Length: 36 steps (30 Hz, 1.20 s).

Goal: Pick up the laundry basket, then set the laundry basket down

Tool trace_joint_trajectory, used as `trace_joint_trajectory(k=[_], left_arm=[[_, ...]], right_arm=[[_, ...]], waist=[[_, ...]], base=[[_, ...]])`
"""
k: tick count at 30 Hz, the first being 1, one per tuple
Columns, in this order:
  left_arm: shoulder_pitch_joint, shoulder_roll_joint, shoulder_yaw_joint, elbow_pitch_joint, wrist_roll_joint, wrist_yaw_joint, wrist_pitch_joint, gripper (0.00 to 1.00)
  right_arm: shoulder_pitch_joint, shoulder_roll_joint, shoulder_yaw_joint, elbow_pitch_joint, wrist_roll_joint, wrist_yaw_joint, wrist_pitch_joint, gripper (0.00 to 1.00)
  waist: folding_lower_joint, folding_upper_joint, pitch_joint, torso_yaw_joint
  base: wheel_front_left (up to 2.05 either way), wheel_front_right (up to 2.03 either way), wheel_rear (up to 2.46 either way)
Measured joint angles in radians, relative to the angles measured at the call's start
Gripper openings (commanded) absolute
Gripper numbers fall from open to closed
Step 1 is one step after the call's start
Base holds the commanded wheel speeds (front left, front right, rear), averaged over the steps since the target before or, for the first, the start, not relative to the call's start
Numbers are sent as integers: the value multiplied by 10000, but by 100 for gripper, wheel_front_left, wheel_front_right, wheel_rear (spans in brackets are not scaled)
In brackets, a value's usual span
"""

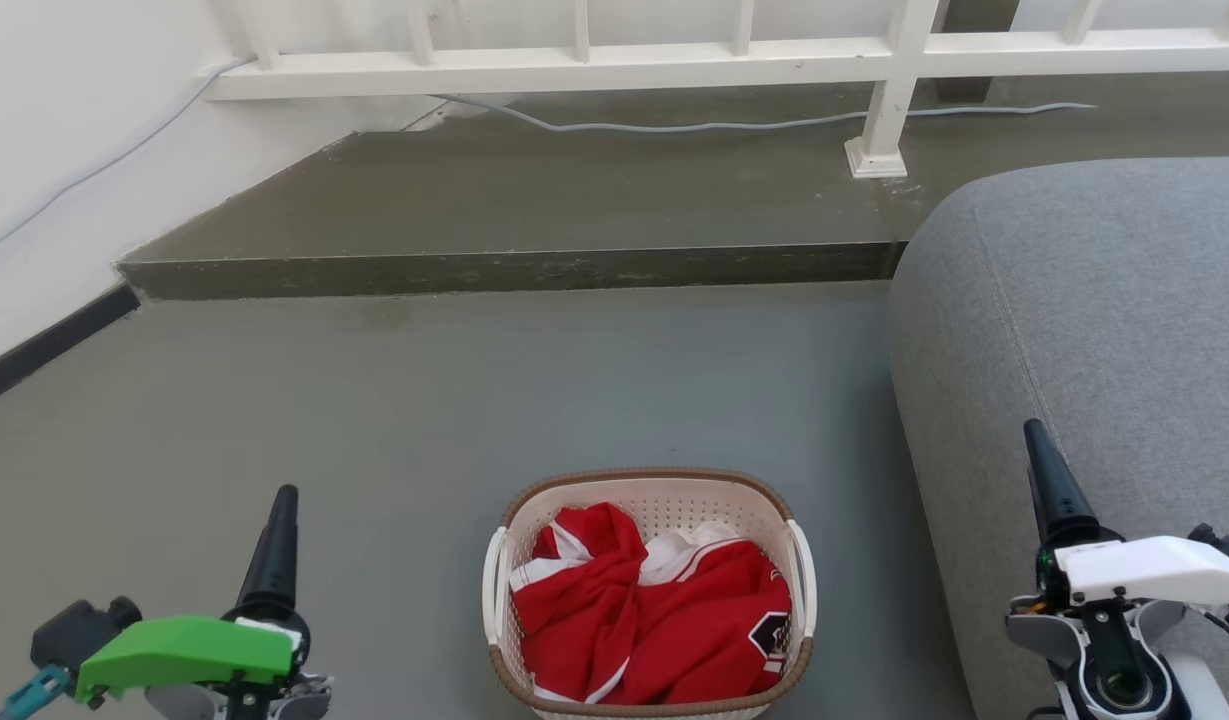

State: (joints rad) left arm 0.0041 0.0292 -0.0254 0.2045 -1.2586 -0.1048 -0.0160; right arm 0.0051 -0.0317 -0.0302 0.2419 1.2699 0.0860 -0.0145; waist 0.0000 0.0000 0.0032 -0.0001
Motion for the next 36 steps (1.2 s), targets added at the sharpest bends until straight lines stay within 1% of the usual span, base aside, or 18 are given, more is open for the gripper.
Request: trace_joint_trajectory(k=[5,8,11,12,16,19,21,25,27,28,31,36], left_arm=[[1,12,-213,-259,1112,65,-148,100],[2,29,-391,-385,1737,123,-217,100],[5,42,-472,-520,2339,196,-307,100],[6,46,-508,-539,2502,244,-368,100],[15,58,-700,-604,3260,382,-504,100],[26,63,-788,-723,3822,453,-598,100],[34,81,-857,-802,4234,539,-658,100],[105,102,-1045,-899,4913,671,-752,100],[153,102,-1072,-915,5035,706,-821,100],[227,113,-1106,-943,5419,761,-834,100],[237,117,-1158,-1011,5660,788,-922,100],[267,127,-1354,-1177,6485,901,-1093,100]], right_arm=[[1,-4,253,-169,-928,-104,-128,100],[3,-4,424,-278,-1444,-249,-217,100],[10,-10,581,-364,-1956,-280,-305,100],[14,-10,648,-405,-2109,-355,-349,100],[44,-13,817,-506,-2623,-456,-506,100],[54,-15,972,-614,-3049,-619,-585,100],[81,-15,1055,-677,-3290,-669,-642,100],[173,-21,1218,-786,-3820,-792,-746,100],[215,-23,1269,-805,-3948,-798,-786,100],[253,-25,1350,-849,-4217,-882,-844,100],[253,-27,1413,-922,-4447,-895,-940,100],[254,-35,1624,-1076,-5141,-1064,-1087,100]], waist=[[0,0,-6,2],[0,0,-14,2],[0,0,-24,1],[0,0,-26,1],[0,0,-34,0],[0,0,-36,-3],[0,0,-36,-6],[0,0,-35,-11],[0,0,-34,-12],[0,0,-33,-13],[0,0,-31,-14],[0,0,-28,-13]], base=[[0,0,0],[0,0,0],[0,0,0],[0,0,0],[0,0,0],[0,0,0],[0,0,0],[0,0,0],[0,0,0],[0,0,0],[0,0,0],[0,0,0]])
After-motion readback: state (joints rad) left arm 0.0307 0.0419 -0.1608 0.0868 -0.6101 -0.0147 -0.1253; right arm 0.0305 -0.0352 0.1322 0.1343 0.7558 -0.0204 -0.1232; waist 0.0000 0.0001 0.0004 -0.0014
